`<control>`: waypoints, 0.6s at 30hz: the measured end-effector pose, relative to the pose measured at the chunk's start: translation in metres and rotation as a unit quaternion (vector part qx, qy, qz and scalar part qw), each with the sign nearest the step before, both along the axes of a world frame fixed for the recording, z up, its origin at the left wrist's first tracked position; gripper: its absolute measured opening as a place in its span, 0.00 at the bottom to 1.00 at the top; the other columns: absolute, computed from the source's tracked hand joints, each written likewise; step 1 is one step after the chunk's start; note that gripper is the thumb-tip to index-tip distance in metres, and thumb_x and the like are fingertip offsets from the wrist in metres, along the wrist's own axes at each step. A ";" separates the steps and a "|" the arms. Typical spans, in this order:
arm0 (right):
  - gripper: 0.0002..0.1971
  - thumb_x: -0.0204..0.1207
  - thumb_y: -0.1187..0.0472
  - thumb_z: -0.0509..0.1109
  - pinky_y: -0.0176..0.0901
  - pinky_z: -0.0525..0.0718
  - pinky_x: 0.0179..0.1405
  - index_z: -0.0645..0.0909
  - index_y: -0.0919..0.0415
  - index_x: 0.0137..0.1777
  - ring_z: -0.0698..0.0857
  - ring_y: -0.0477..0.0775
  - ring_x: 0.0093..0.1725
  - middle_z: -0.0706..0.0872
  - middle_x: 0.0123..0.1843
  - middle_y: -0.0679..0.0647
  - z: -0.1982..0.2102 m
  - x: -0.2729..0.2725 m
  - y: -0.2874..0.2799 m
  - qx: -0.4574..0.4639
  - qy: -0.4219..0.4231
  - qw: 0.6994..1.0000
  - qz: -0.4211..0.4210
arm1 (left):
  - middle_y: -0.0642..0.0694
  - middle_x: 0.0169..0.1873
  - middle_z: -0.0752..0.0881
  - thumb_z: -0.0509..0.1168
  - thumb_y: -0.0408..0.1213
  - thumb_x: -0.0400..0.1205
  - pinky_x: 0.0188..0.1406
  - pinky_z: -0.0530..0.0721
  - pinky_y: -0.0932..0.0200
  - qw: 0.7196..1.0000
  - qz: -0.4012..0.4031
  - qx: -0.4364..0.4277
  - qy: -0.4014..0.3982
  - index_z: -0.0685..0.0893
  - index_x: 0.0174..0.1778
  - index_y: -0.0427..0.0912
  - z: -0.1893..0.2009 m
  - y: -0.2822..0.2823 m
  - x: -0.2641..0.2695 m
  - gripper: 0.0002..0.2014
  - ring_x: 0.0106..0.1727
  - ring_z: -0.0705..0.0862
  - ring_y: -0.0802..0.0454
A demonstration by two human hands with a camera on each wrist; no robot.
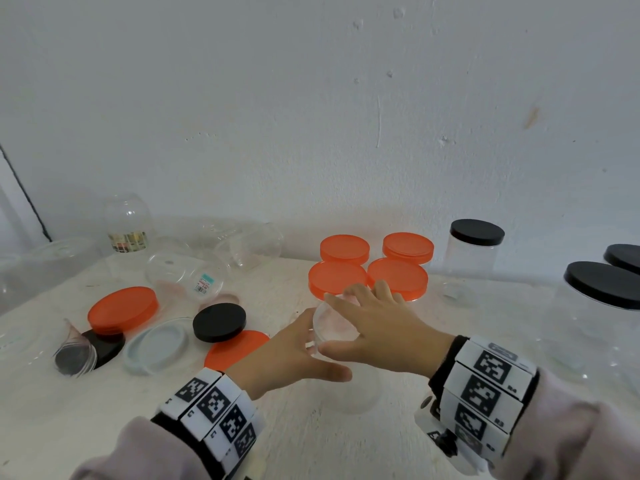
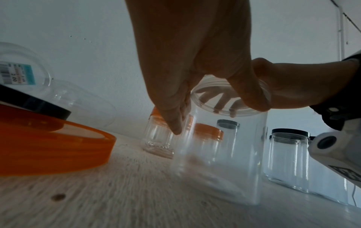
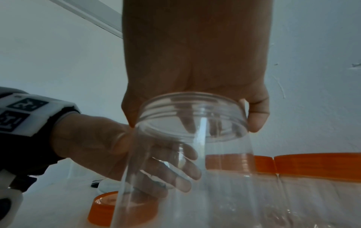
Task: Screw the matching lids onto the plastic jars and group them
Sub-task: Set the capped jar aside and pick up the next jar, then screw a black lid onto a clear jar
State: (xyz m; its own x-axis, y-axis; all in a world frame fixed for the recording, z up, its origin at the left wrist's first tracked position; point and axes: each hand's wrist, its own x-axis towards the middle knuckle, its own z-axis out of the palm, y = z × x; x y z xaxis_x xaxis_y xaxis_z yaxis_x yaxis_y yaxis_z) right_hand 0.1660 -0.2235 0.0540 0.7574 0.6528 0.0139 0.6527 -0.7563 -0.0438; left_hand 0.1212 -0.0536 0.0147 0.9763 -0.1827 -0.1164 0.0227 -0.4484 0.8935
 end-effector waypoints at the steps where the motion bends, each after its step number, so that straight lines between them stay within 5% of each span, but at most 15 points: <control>1: 0.41 0.73 0.26 0.53 0.55 0.66 0.66 0.53 0.43 0.83 0.63 0.59 0.68 0.64 0.77 0.51 -0.001 0.000 0.000 0.002 -0.001 1.000 -0.001 | 0.68 0.68 0.73 0.81 0.49 0.66 0.52 0.76 0.71 1.000 -0.002 0.003 0.002 0.61 0.76 0.65 0.000 0.000 0.000 0.46 0.68 0.73 0.67; 10: 0.41 0.74 0.27 0.49 0.55 0.59 0.74 0.46 0.42 0.84 0.56 0.56 0.73 0.55 0.81 0.46 -0.011 -0.005 -0.002 0.028 0.016 0.999 -0.014 | 0.74 0.66 0.72 0.77 0.55 0.68 0.56 0.69 0.73 0.985 -0.060 0.159 -0.011 0.60 0.75 0.70 0.003 0.022 0.010 0.43 0.66 0.71 0.71; 18: 0.42 0.76 0.33 0.60 0.57 0.49 0.80 0.41 0.38 0.84 0.42 0.47 0.81 0.43 0.84 0.40 -0.001 -0.002 -0.006 0.034 0.116 0.993 -0.013 | 0.50 0.79 0.65 0.70 0.56 0.75 0.74 0.64 0.57 0.929 0.023 0.369 -0.021 0.61 0.81 0.52 0.005 0.102 0.033 0.40 0.78 0.64 0.52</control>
